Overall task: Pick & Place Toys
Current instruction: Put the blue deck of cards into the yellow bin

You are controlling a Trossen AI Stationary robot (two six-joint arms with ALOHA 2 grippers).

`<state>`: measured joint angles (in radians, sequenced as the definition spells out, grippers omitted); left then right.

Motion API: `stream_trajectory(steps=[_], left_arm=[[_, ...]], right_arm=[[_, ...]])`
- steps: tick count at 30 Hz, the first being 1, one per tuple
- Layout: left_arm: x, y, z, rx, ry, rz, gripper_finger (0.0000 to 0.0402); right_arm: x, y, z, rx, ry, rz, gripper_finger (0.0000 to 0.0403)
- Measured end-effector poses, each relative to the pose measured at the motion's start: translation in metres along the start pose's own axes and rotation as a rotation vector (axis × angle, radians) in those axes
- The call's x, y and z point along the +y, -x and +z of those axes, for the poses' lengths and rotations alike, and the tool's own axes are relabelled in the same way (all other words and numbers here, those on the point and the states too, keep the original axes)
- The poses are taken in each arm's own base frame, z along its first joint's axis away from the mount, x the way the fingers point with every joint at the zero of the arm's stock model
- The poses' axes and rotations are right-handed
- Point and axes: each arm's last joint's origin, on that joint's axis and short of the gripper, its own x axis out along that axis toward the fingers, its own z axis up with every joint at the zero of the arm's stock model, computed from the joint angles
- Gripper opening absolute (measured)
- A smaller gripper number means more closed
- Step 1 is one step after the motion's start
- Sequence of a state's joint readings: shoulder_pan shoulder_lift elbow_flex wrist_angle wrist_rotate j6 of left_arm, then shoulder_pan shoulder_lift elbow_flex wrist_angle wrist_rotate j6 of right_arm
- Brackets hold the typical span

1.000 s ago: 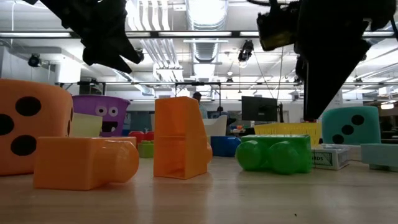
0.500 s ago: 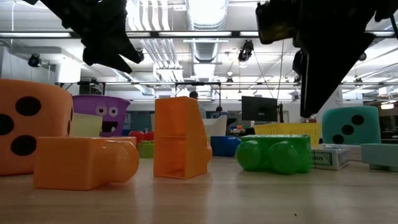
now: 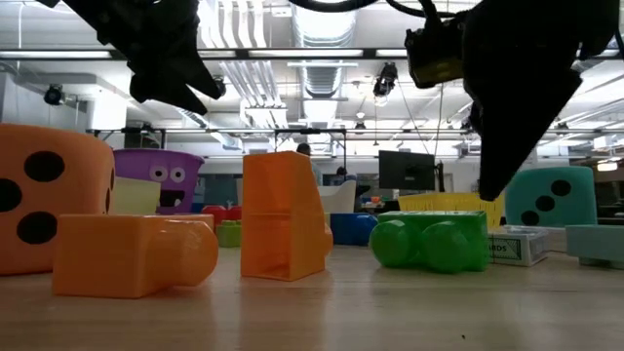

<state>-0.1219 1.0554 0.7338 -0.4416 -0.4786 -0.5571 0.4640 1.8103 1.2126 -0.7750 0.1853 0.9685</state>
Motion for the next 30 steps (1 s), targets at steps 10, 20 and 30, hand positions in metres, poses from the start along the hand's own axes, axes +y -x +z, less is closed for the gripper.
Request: stream_trajectory(steps=[10,20,30], left_arm=[[0.0,0.0,0.0,0.0,0.0,0.0,0.0283],[0.0,0.0,0.0,0.001,-0.001,0.0,0.0283],[0.0,0.0,-0.001,0.008,-0.005,-0.005,0.0283]], right_arm=[[-0.007,-0.005,0.0,0.042,-0.073,-0.004,0.0392],[-0.001,-0.003,0.002,0.054,-0.041,0.061,0.0384],[-0.006,-0.015,-0.003,0.037,-0.088,0.048,0.0384]])
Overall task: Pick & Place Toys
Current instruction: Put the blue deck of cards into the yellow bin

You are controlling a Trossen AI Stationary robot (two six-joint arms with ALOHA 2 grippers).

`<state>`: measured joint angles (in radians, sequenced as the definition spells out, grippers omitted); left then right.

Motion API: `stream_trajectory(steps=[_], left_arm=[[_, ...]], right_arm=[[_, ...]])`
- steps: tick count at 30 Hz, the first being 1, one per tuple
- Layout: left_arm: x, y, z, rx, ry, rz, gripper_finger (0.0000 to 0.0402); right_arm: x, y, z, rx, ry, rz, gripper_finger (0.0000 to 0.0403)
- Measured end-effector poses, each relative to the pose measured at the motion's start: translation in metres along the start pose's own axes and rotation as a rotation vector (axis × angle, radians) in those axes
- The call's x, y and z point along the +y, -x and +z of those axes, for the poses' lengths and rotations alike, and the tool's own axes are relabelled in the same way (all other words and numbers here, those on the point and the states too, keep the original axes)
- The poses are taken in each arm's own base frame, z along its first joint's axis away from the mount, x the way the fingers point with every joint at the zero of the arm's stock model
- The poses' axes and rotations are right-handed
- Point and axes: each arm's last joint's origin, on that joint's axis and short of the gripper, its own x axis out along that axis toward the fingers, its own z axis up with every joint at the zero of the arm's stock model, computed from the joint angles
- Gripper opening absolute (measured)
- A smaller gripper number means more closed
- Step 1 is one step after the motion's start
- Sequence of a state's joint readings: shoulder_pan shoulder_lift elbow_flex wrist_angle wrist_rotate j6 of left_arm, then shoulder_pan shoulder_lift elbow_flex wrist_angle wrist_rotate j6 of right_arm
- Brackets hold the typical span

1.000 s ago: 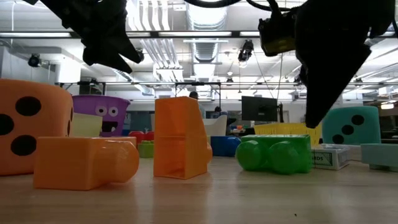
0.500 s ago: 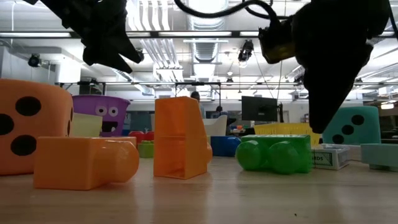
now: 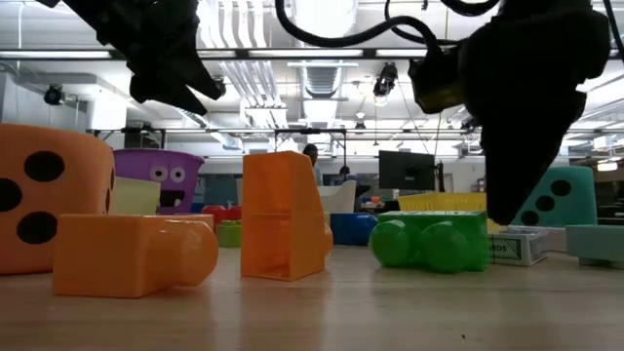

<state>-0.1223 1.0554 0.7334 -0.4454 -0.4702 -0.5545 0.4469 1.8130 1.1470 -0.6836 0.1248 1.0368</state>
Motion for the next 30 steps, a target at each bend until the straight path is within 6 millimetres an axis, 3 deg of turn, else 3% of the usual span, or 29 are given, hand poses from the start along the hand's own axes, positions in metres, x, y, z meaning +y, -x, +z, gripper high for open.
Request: stream_trajectory(steps=[13,19,26,30], left_arm=[[0.0,0.0,0.0,0.001,0.001,-0.002,0.0283],[0.0,0.0,0.0,0.0,0.003,-0.001,0.0283],[0.0,0.0,0.0,0.003,0.003,-0.005,0.0283],[0.0,0.0,0.0,0.006,0.002,-0.008,0.0283]], right_arm=[[-0.01,-0.011,-0.005,-0.018,-0.063,-0.036,0.0384],[-0.005,-0.014,-0.004,-0.037,-0.036,-0.009,0.0384],[0.002,-0.036,-0.004,0.0,0.032,-0.091,0.0384],[0.011,-0.035,-0.002,-0.01,0.081,-0.132,0.0384]])
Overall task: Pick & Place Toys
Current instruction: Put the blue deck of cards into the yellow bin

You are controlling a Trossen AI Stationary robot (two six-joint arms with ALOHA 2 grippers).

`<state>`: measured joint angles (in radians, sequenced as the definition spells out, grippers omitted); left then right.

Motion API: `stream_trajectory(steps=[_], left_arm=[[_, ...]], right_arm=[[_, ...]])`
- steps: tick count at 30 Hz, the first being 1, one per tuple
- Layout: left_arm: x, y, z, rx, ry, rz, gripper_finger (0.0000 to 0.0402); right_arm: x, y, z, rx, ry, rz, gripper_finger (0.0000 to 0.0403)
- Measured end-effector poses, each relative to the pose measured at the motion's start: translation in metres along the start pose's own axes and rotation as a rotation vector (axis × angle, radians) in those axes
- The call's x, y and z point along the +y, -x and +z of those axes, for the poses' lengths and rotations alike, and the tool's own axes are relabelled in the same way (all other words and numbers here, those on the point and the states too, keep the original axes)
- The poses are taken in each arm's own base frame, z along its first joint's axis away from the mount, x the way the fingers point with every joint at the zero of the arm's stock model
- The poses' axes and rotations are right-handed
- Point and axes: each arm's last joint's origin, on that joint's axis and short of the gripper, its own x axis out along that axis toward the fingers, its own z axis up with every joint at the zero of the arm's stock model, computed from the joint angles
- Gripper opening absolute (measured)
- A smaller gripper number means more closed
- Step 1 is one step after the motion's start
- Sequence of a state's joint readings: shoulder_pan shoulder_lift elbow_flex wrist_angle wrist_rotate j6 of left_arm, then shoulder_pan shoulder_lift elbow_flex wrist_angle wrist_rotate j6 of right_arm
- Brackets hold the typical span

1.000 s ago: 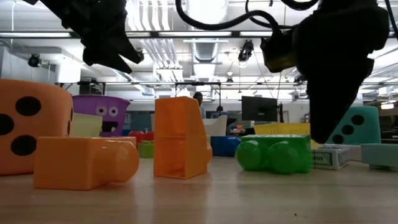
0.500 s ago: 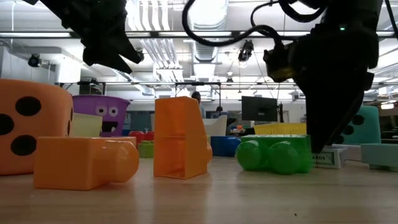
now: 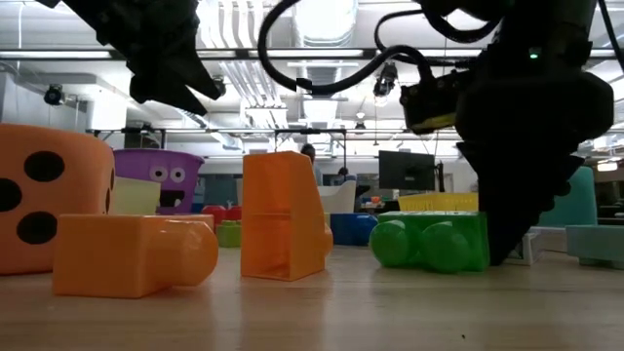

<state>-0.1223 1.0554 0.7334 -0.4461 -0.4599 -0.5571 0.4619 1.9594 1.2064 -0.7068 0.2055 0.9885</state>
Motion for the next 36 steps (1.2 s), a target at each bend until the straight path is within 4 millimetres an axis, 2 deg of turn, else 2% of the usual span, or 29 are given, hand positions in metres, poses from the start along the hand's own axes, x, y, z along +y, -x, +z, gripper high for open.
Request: stream_trajectory(steps=[5,10,17,23,32,36], left_arm=[[0.0,0.0,0.0,0.0,0.0,0.0,0.0283],[0.0,0.0,0.0,0.004,0.0,-0.006,0.0283],[0.0,0.0,0.0,0.004,0.0,-0.007,0.0283],[0.0,0.0,0.0,0.004,-0.001,-0.007,0.0283],[0.0,0.0,0.0,0.005,0.0,-0.007,0.0283],[0.0,0.0,0.0,0.004,0.0,-0.007,0.0283]], right_arm=[[0.003,0.007,0.002,-0.023,0.006,-0.011,0.037],[0.003,0.008,0.002,-0.025,0.001,-0.002,0.0302],[0.003,0.006,0.001,-0.02,0.002,-0.007,0.0302],[0.001,0.012,0.002,-0.036,-0.002,-0.003,0.0302],[-0.008,0.038,0.002,-0.091,-0.003,-0.015,0.0302],[-0.014,0.055,0.004,-0.148,-0.012,-0.017,0.0302]])
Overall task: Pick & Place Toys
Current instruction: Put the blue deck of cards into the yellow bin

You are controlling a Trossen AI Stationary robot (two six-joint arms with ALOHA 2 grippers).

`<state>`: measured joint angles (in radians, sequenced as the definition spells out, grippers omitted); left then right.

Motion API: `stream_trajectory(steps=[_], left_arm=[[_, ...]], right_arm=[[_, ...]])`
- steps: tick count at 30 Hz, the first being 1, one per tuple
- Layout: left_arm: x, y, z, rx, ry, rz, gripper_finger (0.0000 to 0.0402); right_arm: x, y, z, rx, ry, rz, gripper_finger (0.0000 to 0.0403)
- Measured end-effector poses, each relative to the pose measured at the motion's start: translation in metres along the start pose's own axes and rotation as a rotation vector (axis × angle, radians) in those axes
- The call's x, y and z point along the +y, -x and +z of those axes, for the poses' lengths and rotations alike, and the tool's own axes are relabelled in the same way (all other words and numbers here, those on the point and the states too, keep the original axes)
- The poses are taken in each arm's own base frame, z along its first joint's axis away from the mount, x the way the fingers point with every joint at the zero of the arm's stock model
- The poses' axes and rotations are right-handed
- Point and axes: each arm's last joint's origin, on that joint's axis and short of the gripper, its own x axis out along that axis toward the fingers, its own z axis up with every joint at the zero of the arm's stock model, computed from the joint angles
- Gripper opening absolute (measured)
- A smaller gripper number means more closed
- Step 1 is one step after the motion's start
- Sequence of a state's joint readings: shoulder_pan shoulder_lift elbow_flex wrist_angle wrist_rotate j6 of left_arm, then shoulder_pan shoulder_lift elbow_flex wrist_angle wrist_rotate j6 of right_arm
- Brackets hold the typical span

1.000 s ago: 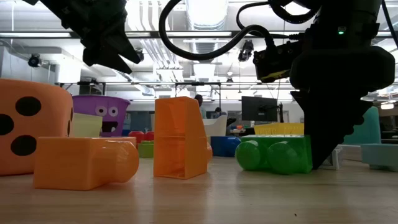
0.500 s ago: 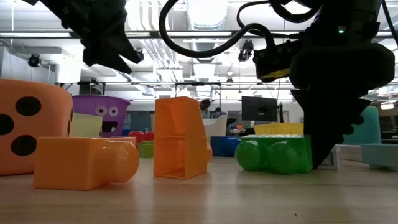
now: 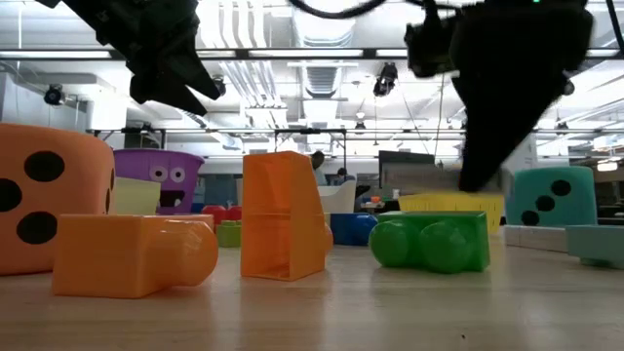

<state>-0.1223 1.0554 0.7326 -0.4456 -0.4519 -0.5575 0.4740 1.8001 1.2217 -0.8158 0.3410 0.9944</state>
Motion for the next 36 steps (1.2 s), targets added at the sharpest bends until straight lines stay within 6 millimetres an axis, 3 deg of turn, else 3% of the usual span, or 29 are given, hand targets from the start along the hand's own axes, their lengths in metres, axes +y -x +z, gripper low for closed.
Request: stream_trajectory(steps=[9,19,36], left_arm=[[0.0,0.0,0.0,-0.001,0.001,0.0,0.0283],[0.0,0.0,0.001,-0.005,0.004,-0.003,0.0283],[0.0,0.0,0.001,-0.006,0.005,-0.004,0.0283]], right_arm=[[-0.022,0.041,0.006,-0.106,-0.038,0.011,0.0302],[-0.072,0.072,0.006,-0.207,-0.171,-0.032,0.0302],[-0.171,0.069,0.035,-0.231,-0.406,-0.137,0.0302]])
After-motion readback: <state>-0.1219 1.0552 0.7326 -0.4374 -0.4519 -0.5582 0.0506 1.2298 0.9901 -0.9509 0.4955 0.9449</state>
